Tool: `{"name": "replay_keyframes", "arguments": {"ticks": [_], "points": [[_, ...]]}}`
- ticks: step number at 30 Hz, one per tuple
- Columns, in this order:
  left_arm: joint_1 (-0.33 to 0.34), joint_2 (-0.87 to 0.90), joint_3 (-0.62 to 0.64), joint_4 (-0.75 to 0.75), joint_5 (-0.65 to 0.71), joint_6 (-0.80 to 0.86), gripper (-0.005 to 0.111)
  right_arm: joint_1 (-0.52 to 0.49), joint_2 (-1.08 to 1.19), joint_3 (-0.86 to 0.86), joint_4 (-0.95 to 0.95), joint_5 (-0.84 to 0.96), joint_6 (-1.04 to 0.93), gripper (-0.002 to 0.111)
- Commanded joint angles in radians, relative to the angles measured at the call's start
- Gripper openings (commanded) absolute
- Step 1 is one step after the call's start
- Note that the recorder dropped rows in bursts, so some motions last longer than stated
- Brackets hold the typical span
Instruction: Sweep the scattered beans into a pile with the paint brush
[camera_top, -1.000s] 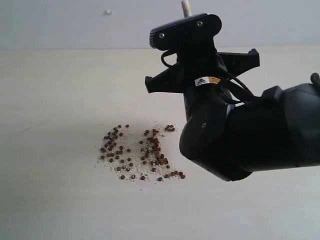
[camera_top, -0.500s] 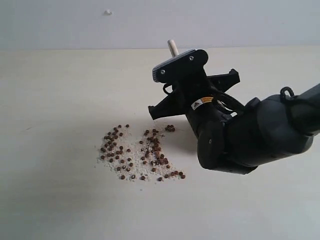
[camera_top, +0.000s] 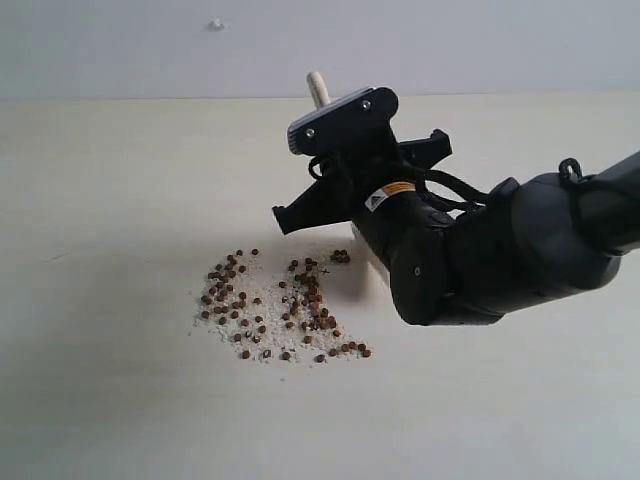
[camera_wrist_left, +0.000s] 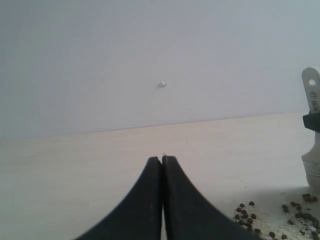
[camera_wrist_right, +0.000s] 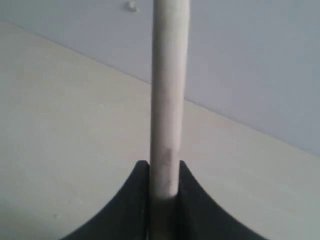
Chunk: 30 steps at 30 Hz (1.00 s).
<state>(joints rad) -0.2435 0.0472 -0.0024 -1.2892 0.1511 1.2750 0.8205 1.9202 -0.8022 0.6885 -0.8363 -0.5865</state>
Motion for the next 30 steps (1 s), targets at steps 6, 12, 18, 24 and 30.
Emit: {"name": "replay_keyframes", "arguments": {"ticks": [6, 12, 18, 24, 30], "points": [[-0.001, -0.005, 0.002, -0.005, 0.001, -0.003, 0.0, -0.005, 0.001, -0.031, -0.142, 0.038, 0.129, 0.0], [-0.001, -0.005, 0.002, -0.005, 0.001, -0.003, 0.0, -0.005, -0.014, -0.031, -0.245, 0.038, 0.151, 0.0], [-0.001, -0.005, 0.002, -0.005, 0.001, -0.003, 0.0, -0.005, -0.083, -0.031, -0.018, -0.023, -0.074, 0.0], [-0.001, -0.005, 0.002, -0.005, 0.001, -0.003, 0.0, -0.038, -0.051, -0.031, 0.233, -0.059, -0.283, 0.0], [-0.001, -0.005, 0.002, -0.005, 0.001, -0.003, 0.0, -0.047, 0.035, -0.031, 0.185, -0.044, -0.233, 0.0]]}}
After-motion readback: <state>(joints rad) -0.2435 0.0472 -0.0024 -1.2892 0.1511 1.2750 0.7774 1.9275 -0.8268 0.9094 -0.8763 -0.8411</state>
